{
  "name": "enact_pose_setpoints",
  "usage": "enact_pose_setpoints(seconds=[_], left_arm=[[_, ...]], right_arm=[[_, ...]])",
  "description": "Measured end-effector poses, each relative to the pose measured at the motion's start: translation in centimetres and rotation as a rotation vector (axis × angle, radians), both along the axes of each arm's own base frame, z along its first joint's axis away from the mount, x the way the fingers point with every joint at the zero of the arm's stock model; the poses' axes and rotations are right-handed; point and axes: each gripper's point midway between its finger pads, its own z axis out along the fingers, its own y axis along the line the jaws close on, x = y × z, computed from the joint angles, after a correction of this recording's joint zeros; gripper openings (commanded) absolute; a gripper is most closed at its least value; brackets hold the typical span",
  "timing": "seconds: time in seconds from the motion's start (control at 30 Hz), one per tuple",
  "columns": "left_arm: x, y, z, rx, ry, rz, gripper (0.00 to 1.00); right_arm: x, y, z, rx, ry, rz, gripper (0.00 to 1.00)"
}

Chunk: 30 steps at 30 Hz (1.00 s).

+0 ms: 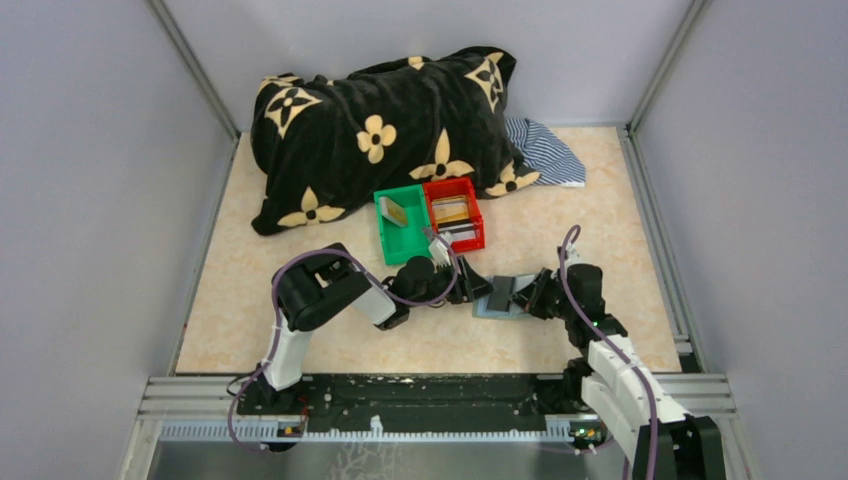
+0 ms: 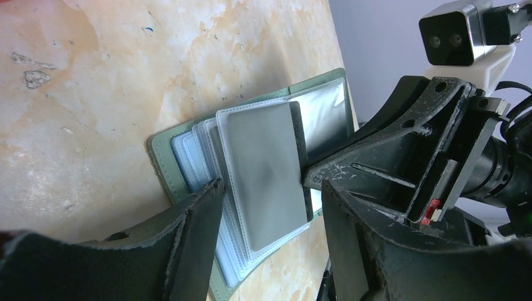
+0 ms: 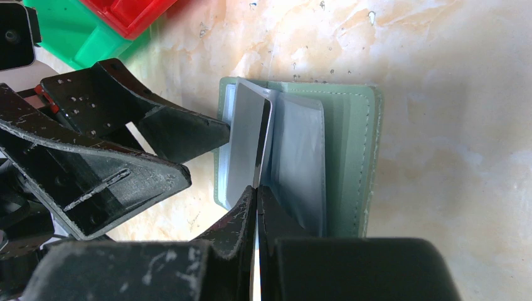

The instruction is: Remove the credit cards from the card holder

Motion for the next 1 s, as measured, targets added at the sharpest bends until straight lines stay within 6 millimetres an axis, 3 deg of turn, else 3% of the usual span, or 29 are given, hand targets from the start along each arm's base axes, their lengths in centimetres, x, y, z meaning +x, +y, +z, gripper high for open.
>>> enact_pose_setpoints(seconds=[0.43,1.0], left_arm=[[-0.2,-0.1,0.0,-0.005,0.004,-0.011,0.66],[-0.5,-0.3,0.0,-0.01,0.011,-0.034,0.66]], right_arm=[[0.0,-0.3,0.0,-0.017,-0.004,-0.013,0.0],[0.4,-2.4,0.8,-0.099,-0.031,-0.105,0.0]])
